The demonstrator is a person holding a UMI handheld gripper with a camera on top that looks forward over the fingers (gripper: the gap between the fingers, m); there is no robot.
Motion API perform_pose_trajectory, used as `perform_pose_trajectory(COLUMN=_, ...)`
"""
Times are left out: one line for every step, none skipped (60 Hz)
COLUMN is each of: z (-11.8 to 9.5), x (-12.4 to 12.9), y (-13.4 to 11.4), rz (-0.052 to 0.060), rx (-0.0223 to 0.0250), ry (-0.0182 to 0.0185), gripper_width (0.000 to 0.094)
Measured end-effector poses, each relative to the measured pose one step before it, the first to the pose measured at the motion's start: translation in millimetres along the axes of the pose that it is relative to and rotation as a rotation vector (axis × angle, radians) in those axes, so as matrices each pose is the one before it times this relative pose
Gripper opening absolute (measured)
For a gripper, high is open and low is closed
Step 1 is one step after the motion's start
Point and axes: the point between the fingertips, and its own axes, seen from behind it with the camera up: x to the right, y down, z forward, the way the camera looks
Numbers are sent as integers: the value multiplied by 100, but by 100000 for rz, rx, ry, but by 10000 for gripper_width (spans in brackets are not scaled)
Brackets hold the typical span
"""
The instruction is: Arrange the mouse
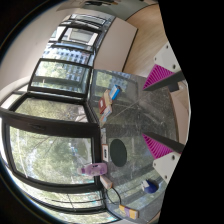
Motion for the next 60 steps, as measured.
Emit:
perform_pose_trajectory(z=2, x=-71, y=83, rz=53, rx=-150, ry=-176, gripper_width=855)
perform_pose_trajectory(z=-28, x=-46, y=117, rz=30, rx=-214, ry=-179, gripper_width=855)
perform_pose_trajectory(z=-65, x=-21, y=150, rz=-1, rx=-263, ry=-167, gripper_width=857)
perform_pose_trajectory(z=-108, x=-6, y=174, rz=-22, rx=-286, ry=-153, gripper_width=857)
perform_pose_trajectory(z=-146, x=-17, y=183, rz=-54, rx=-284, ry=-89, gripper_width=856)
perform_pose_trajectory(z=-173, x=-13, y=212, rz=-103, rx=-260, ry=-83, gripper_width=855)
perform_pose_trajectory(z=-149, x=-50, y=222, rz=-158, rx=-320, ry=-62, gripper_width=855)
perform_pose_trajectory(z=-153, x=-30, y=274, rz=-208, rx=-343, ry=-46, gripper_width=856)
perform_pose_trajectory(z=503, x=-436, y=314, rz=-71, rx=-396, ry=97, gripper_width=856)
perform_pose_trajectory(z=-277, x=34, y=351, rz=-258, rx=-646, ry=67, gripper_width=855)
perform_pose_trajectory(z=-196, x=-61, y=390, rz=-228, rx=-645, ry=82, gripper_width=856)
perform_pose_trajectory(z=-190, x=-152, y=410, rz=-217, rx=-606, ry=9, gripper_width=856)
perform_pose_trajectory(z=-238, x=-168, y=360, rz=-229, rx=-752, ry=-97, gripper_width=854)
perform_pose_trajectory(z=-135, x=-242, y=471, rz=-120, rx=-712, ry=-164, gripper_width=855)
perform_pose_trajectory(z=-130, x=-273, y=522, rz=-49, rx=-799, ry=-220, gripper_width=855)
perform_pose_trajectory(z=-130, x=-347, y=559, rz=-52, rx=-829, ry=-326, gripper_width=855)
perform_pose_trajectory(z=-107, x=-430, y=550, rz=-71, rx=-772, ry=-482, gripper_width=856)
perform_pose_trajectory(z=-120, x=-437, y=546, rz=0, rx=-632, ry=-595, gripper_width=859)
perform_pose_trajectory(z=-112, x=-497, y=561, rz=110, rx=-515, ry=-594, gripper_width=858)
perform_pose_trajectory(z=-119, x=-514, y=614, rz=179, rx=-583, ry=-506, gripper_width=861)
perform_pose_trajectory(z=47, x=-485, y=697, rz=252, rx=-697, ry=-568, gripper_width=861)
perform_pose_trajectory(z=-112, x=-621, y=645, rz=48, rx=-770, ry=-529, gripper_width=860)
perform_pose_trajectory(z=-29, x=-746, y=605, rz=-13, rx=-684, ry=-772, gripper_width=859)
perform_pose_trajectory(z=-77, x=-751, y=597, rz=-35, rx=-511, ry=-860, gripper_width=857)
perform_pose_trajectory(z=-55, x=-752, y=495, rz=39, rx=-333, ry=-753, gripper_width=855)
perform_pose_trajectory(z=-33, x=-753, y=496, rz=71, rx=-218, ry=-732, gripper_width=855)
perform_pose_trajectory(z=-22, x=-790, y=474, rz=32, rx=-144, ry=-778, gripper_width=856)
perform_pose_trajectory(z=-36, x=-841, y=401, rz=-46, rx=-33, ry=-897, gripper_width=855)
perform_pose_trajectory(z=43, x=-934, y=461, rz=-165, rx=-54, ry=-1079, gripper_width=854)
perform_pose_trajectory(z=-14, x=-1010, y=343, rz=-217, rx=-42, ry=-1286, gripper_width=857)
perform_pose_trajectory(z=57, x=-1079, y=335, rz=-185, rx=8, ry=-1379, gripper_width=858)
perform_pose_trajectory(z=54, x=-1068, y=324, rz=-116, rx=-25, ry=-1385, gripper_width=858)
perform_pose_trajectory(z=113, x=-1062, y=326, rz=-45, rx=-59, ry=-1321, gripper_width=856)
perform_pose_trajectory(z=180, x=-1088, y=285, rz=47, rx=-143, ry=-1288, gripper_width=856)
perform_pose_trajectory(z=209, x=-1095, y=266, rz=63, rx=-267, ry=-1405, gripper_width=856)
perform_pose_trajectory(z=237, x=-1206, y=245, rz=19, rx=-286, ry=-1601, gripper_width=857)
perform_pose_trajectory(z=258, x=-1282, y=188, rz=-57, rx=-241, ry=-1802, gripper_width=857)
perform_pose_trajectory(z=363, x=-1296, y=117, rz=-119, rx=-139, ry=-1913, gripper_width=856)
perform_pose_trajectory(z=371, x=-1246, y=84, rz=-79, rx=64, ry=-1881, gripper_width=856)
perform_pose_trajectory(z=413, x=-1188, y=-1, rz=-154, rx=264, ry=-1773, gripper_width=856)
perform_pose_trajectory(z=453, x=-1164, y=-47, rz=-316, rx=342, ry=-1663, gripper_width=855)
perform_pose_trajectory(z=518, x=-1140, y=-21, rz=-452, rx=369, ry=-1524, gripper_width=856)
perform_pose_trajectory(z=517, x=-1091, y=-94, rz=-569, rx=459, ry=-1435, gripper_width=859)
perform_pose_trajectory(z=589, x=-1018, y=-136, rz=-668, rx=592, ry=-1343, gripper_width=861)
perform_pose_trajectory(z=630, x=-941, y=-171, rz=-705, rx=750, ry=-1133, gripper_width=862)
perform_pose_trajectory(z=602, x=-851, y=-209, rz=-755, rx=906, ry=-923, gripper_width=859)
perform_pose_trajectory(z=630, x=-834, y=-227, rz=-834, rx=931, ry=-988, gripper_width=857)
perform_pose_trajectory(z=654, x=-724, y=-207, rz=-763, rx=777, ry=-748, gripper_width=861)
perform_pose_trajectory(z=667, x=-665, y=-190, rz=-810, rx=587, ry=-620, gripper_width=860)
perform_pose_trajectory(z=666, x=-629, y=-122, rz=-800, rx=462, ry=-549, gripper_width=860)
perform_pose_trajectory(z=718, x=-562, y=-163, rz=-736, rx=482, ry=-487, gripper_width=860)
perform_pose_trajectory(z=694, x=-526, y=-195, rz=-509, rx=495, ry=-392, gripper_width=860)
perform_pose_trajectory(z=762, x=-520, y=-198, rz=-366, rx=420, ry=-336, gripper_width=859)
perform_pose_trajectory(z=751, x=-461, y=-163, rz=-385, rx=221, ry=-372, gripper_width=858)
perform_pose_trajectory(z=746, x=-451, y=-151, rz=-376, rx=36, ry=-373, gripper_width=858)
perform_pose_trajectory(z=661, x=-383, y=-144, rz=-258, rx=-101, ry=-315, gripper_width=857)
perform_pose_trajectory(z=651, x=-282, y=-159, rz=-99, rx=-46, ry=-218, gripper_width=858)
perform_pose_trajectory(z=687, x=-419, y=-176, rz=439, rx=2, ry=255, gripper_width=857)
perform_pose_trajectory(z=645, x=-162, y=-215, rz=254, rx=106, ry=193, gripper_width=858)
perform_pose_trajectory(z=622, x=-130, y=-230, rz=299, rx=-18, ry=319, gripper_width=856)
